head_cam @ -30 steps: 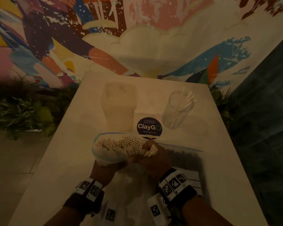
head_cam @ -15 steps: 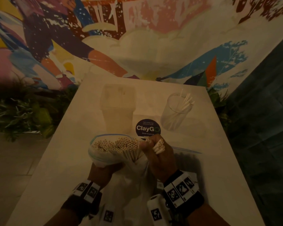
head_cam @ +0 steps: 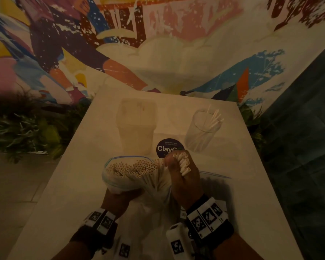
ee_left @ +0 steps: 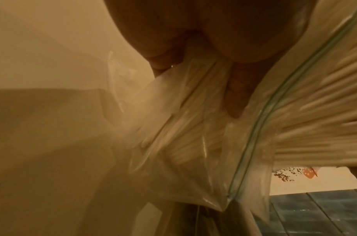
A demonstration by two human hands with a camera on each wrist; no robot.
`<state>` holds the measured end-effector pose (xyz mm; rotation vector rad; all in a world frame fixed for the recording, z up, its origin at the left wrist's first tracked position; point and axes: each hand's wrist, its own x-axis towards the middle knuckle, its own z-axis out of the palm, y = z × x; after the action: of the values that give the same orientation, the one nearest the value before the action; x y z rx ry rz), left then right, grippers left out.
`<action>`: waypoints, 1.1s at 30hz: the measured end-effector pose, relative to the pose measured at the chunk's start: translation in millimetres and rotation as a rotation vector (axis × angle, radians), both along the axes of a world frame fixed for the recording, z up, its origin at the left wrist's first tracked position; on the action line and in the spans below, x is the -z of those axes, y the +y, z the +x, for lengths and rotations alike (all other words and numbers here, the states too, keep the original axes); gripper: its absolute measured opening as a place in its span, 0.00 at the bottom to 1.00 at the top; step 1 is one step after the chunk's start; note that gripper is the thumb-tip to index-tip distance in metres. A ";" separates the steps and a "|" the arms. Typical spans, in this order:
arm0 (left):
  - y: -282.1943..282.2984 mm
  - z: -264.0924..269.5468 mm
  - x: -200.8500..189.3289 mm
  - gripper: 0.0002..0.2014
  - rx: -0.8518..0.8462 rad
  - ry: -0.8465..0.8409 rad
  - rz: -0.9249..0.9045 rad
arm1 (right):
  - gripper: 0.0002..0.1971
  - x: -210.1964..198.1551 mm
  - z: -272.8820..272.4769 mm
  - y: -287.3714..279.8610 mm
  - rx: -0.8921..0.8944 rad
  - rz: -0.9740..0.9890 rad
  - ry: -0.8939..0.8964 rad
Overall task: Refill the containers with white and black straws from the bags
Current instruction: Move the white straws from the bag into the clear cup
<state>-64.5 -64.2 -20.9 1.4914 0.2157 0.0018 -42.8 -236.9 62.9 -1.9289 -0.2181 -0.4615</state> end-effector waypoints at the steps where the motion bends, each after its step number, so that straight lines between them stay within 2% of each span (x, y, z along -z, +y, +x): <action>1: 0.1 0.4 0.9 0.43 -0.004 0.018 0.002 | 0.08 -3.0 -0.2 1.3 -0.002 0.036 -0.015; 2: 0.8 0.7 2.5 0.43 -0.003 0.033 0.009 | 0.08 -5.8 -0.4 2.3 -0.005 0.070 -0.025; 5: 2.3 0.9 5.1 0.34 -0.006 0.067 -0.018 | 0.15 -19.9 -1.1 2.4 -0.003 0.121 -0.057; 9: 7.1 1.0 14.4 0.32 -0.017 0.065 -0.029 | 0.09 -55.0 4.0 -4.8 -0.063 0.290 -0.144; 12: 6.5 2.4 15.2 0.22 0.011 0.057 -0.005 | 0.08 -79.7 12.7 -20.6 -0.067 0.381 -0.168; 14: 4.8 2.8 14.3 0.23 0.022 0.045 -0.015 | 0.07 -95.4 21.7 -34.1 -0.055 0.405 -0.192; 17: 4.9 1.6 11.5 0.23 0.007 0.049 -0.022 | 0.07 -116.8 44.2 -57.9 -0.031 0.390 -0.325; 20: 5.8 0.5 10.4 0.33 -0.014 0.038 -0.044 | 0.09 -130.4 75.9 -81.4 0.041 0.389 -0.438; 22: 5.7 0.9 11.5 0.37 -0.003 0.031 -0.016 | 0.09 -131.9 99.7 -96.9 0.070 0.466 -0.453; 25: 6.9 1.6 16.6 0.28 0.001 0.034 -0.002 | 0.08 -130.0 129.8 -111.4 0.119 0.523 -0.438; 27: 7.7 2.0 19.3 0.25 -0.006 0.042 -0.008 | 0.07 -126.2 143.1 -112.1 0.212 0.486 -0.425; 30: 8.2 2.0 23.5 0.28 -0.008 0.042 -0.035 | 0.02 -111.9 161.5 -114.0 0.307 0.470 -0.378; 32: 7.0 2.4 23.6 0.27 0.003 0.035 -0.029 | 0.07 -101.8 168.1 -114.7 0.338 0.462 -0.354; 33: 6.5 2.5 22.7 0.27 0.005 0.030 -0.024 | 0.05 -95.6 169.9 -113.4 0.358 0.421 -0.317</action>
<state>-61.9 -57.6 -43.6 1.4685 0.2359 -0.0272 127.2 -350.3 158.5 -1.4745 0.0263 -0.9733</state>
